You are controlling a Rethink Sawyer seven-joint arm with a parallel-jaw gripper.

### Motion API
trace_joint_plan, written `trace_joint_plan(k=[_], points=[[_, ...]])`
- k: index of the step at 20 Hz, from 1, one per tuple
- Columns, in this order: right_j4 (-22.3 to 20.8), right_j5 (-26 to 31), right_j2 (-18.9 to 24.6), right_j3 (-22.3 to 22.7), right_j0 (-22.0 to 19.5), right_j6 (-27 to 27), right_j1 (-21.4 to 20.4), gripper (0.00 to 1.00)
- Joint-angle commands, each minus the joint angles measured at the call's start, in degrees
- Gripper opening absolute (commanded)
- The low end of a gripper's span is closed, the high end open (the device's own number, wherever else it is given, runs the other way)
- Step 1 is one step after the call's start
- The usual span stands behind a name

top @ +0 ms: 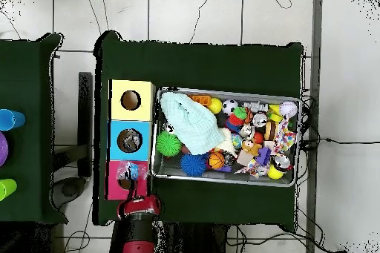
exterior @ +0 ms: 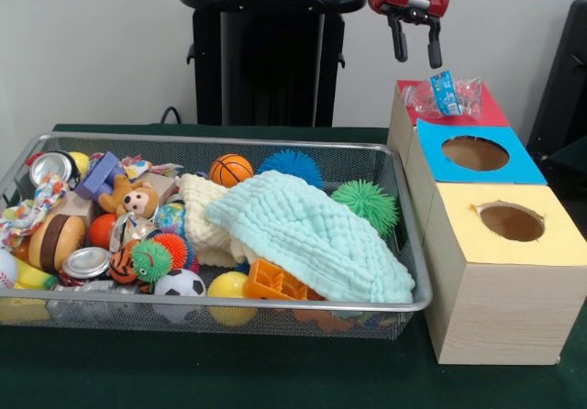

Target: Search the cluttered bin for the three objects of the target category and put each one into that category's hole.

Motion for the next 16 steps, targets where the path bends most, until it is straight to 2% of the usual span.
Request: trace_joint_plan(k=[1, 7, 16], points=[[-2.24, 7.58, 7.48, -10.08, -2.80, 5.79, -0.82, 1.00], [-2.59, 10.84, 8.94, -9.91, -3.39, 6.30, -2.01, 1.00], [-8.05, 16.70, 12.84, -10.44, -7.17, 6.53, -2.53, 1.00]])
